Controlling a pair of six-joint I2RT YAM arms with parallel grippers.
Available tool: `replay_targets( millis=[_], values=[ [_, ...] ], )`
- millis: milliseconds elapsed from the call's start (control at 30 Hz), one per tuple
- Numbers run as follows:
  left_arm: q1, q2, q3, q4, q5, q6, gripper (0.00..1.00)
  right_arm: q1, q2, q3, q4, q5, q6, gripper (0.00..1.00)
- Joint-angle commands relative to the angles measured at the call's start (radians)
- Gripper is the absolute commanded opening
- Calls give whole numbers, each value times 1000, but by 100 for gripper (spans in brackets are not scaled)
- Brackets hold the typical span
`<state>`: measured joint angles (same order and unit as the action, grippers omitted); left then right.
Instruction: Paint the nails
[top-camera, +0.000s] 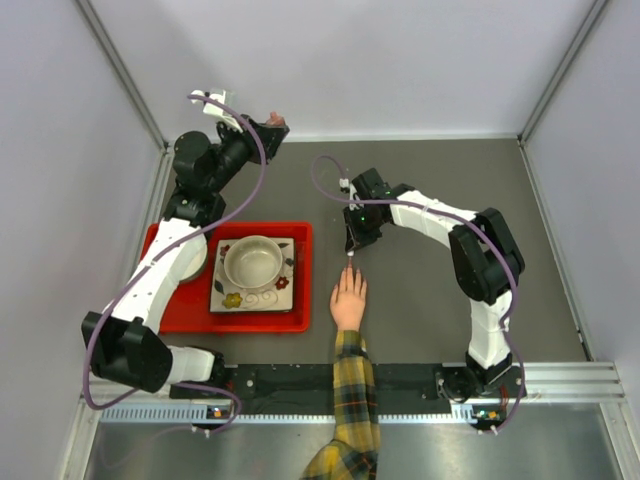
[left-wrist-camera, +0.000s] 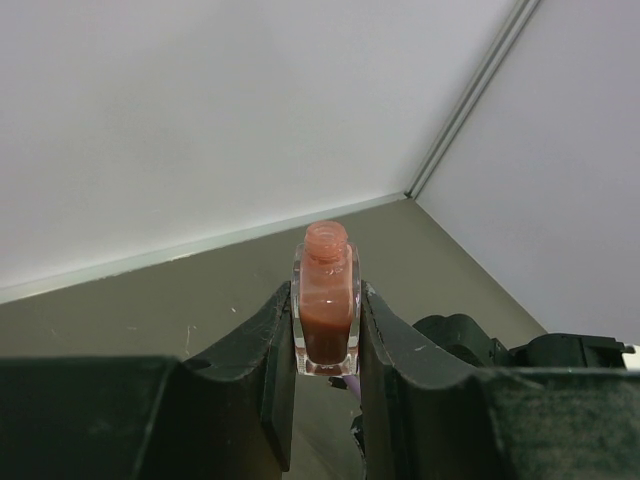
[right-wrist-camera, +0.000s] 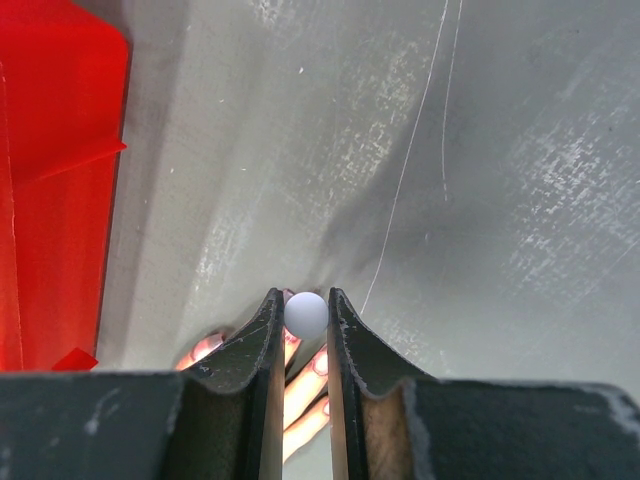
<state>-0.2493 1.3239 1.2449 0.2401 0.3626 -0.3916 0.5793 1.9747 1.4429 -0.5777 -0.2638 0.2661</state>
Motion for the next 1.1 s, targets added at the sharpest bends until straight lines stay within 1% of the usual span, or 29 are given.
replay_targets(
  millis=[0, 1067],
  values=[
    [8, 0, 25, 71, 18, 0, 0, -9, 19, 59, 3, -3, 10, 0],
    [13, 17, 39, 70, 22, -7, 0, -21, 52, 88, -5, -11, 18, 0]
  ],
)
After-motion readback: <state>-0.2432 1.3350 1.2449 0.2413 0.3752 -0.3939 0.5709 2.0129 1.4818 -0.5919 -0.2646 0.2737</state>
